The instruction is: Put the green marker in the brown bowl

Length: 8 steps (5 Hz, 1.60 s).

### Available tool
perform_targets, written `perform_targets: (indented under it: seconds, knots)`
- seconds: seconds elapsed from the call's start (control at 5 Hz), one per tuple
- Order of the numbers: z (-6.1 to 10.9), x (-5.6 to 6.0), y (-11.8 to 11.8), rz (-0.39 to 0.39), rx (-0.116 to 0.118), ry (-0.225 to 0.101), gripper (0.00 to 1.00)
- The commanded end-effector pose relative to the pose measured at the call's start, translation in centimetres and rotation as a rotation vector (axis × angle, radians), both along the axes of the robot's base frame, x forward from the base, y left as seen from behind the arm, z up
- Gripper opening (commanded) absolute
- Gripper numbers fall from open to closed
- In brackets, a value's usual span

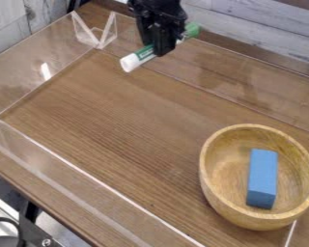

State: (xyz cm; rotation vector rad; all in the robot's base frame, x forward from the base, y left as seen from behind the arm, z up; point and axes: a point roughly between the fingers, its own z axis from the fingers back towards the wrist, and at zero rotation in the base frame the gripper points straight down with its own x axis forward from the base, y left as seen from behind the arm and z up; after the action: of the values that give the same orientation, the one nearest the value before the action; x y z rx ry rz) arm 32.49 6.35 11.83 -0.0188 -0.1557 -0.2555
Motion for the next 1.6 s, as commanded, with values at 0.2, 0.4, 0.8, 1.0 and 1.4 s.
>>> perform_targets:
  seconds: [0.2,0.4,0.8,1.0,1.4]
  knots:
    - [0.7,2.7,1.6,0.022,0.042,-0.091,0.0]
    - [-0.1,3.5,1.7,0.027,0.051,-0.098,0.0]
    - [-1.1,4.2,2.0,0.044,0.072,-0.114,0.0]
    - [-1.3,4.5,2.1,0.048,0.08,-0.126,0.0]
    - [-1.5,5.1,2.1,0.056,0.097,-0.15,0.0]
